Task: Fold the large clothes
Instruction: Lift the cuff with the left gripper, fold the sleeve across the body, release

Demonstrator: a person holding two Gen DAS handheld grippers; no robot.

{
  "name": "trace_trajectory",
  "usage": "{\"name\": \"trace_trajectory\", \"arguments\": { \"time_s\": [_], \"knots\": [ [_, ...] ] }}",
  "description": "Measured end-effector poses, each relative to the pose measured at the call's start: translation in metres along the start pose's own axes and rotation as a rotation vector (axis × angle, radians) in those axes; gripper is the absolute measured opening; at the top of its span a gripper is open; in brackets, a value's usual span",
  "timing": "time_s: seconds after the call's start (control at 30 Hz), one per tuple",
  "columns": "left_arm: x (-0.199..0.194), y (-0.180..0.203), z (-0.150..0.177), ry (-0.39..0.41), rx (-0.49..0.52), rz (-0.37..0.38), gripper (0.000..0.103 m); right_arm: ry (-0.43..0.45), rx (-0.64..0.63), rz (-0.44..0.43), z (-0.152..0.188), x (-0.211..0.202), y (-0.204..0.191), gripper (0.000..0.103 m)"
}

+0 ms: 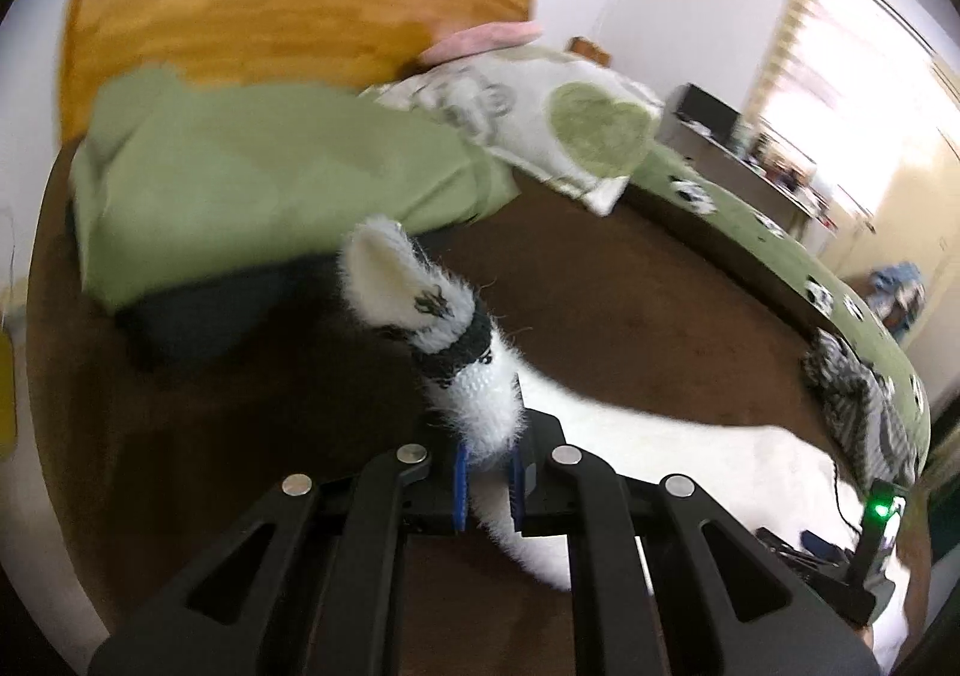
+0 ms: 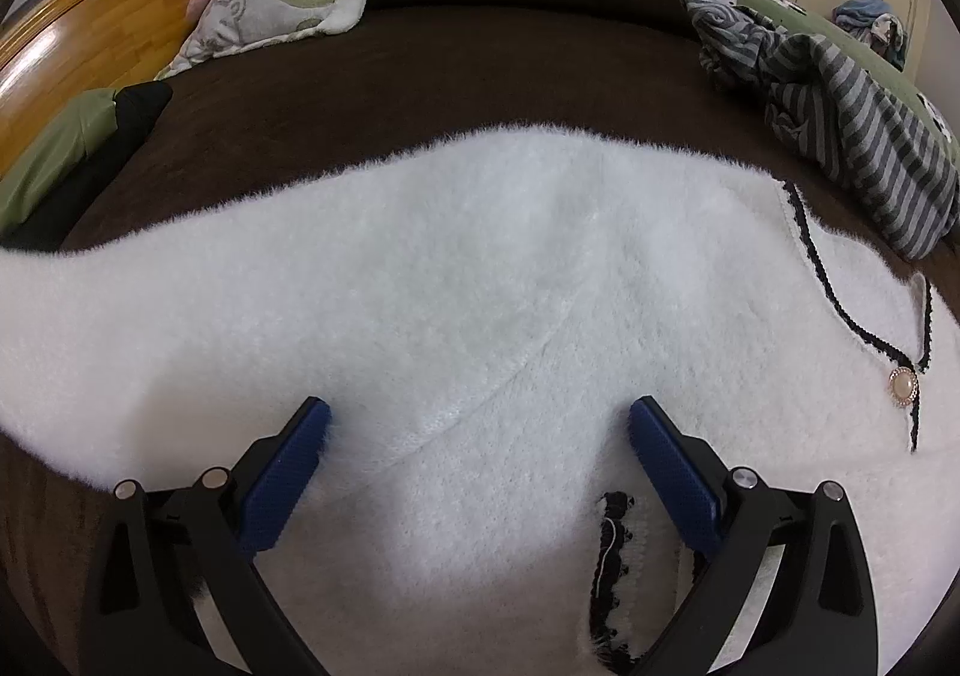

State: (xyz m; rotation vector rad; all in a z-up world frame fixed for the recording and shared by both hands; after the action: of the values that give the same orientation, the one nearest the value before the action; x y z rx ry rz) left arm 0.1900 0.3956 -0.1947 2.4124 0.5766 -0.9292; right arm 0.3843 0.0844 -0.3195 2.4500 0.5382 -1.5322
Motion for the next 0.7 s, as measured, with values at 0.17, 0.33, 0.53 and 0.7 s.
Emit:
{"name": "trace_trajectory", "arguments": {
  "time_s": [0.17, 0.33, 0.53, 0.7],
  "knots": [
    [-0.022, 0.047, -0.023, 0.036, 0.092, 0.056, 0.012, -0.003, 0.004, -0.017, -0.007, -0.008, 0.001, 0.097],
    [-0.048, 0.109, -0.032, 0.028, 0.195, 0.163, 0.012, 0.06, 0.051, -0.043, -0.021, -0.044, 0.02, 0.097],
    [-0.076, 0.199, -0.02, 0.027, 0.344, 0.3, 0.012, 0.109, 0.064, 0.017, -0.021, -0.091, 0.071, 0.097],
    [-0.092, 0.28, 0.003, 0.021, 0.441, 0.415, 0.012, 0.126, 0.147, 0.086, 0.004, -0.125, 0.149, 0.097]
  ]
}}
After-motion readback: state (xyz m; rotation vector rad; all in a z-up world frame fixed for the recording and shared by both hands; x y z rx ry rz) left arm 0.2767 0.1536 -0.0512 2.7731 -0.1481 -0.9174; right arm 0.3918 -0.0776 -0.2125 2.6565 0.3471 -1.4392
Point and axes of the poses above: each gripper's, at about its wrist camera, not at the fingertips, and x roughly the way its jaws point, y to its right, z to its underside, the point moved 6 cm from there along x, roughly the way its jaws point, and after that the axes turned 9 degrees about -y, right-handed, at the moved point
